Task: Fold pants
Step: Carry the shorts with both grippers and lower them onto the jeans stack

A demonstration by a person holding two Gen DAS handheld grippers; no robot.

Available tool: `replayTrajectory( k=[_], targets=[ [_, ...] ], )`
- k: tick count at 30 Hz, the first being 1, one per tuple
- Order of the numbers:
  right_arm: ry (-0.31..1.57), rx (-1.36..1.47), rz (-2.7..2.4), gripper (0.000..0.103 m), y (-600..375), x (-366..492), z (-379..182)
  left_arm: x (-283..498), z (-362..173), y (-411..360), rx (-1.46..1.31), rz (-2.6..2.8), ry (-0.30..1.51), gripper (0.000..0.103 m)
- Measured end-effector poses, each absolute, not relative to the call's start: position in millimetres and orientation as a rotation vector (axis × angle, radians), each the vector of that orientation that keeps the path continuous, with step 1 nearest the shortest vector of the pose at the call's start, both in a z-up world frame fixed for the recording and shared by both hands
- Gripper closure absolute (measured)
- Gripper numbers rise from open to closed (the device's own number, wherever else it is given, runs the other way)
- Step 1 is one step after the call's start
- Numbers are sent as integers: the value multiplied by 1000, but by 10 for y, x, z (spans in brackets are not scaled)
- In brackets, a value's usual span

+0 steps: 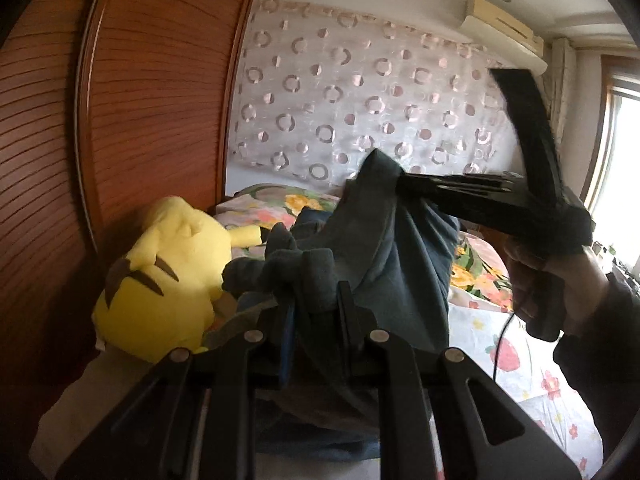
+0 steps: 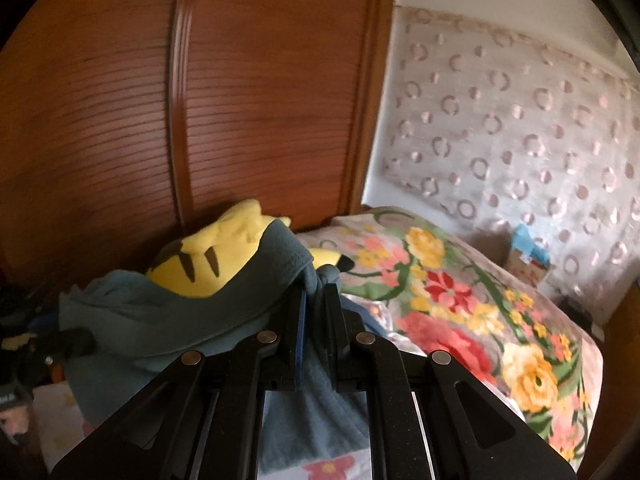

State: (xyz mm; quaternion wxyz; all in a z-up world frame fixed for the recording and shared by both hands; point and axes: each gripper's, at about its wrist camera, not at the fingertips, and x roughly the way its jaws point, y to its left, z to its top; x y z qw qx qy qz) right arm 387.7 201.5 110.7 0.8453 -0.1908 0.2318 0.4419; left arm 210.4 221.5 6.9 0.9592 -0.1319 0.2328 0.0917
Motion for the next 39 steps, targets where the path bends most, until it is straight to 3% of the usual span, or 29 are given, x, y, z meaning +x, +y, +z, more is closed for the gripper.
replayTrajectory(
  k=[8,11,13,15,26,39],
  targets=[
    [517,-417,959,97,2293,3999,935,2126,-14,2286,-291,206,494,85],
    [544,-388,956,89,2266,4024,925,2132,-55,2298,-284,213,505,85],
    [547,-368,950,74,2216,4026,941,2125,-65,2305,-288,214,511,84],
    [540,-341,936,68,2129,4027,979,2108,-62,2314,-289,218,514,82],
    [634,-311,933,73,1703,4010,721,1919,83,2295,-269,201,453,77],
    [692,-226,872,73,1575,4163,558,2160,56,2085,-184,148,539,77]
  ],
)
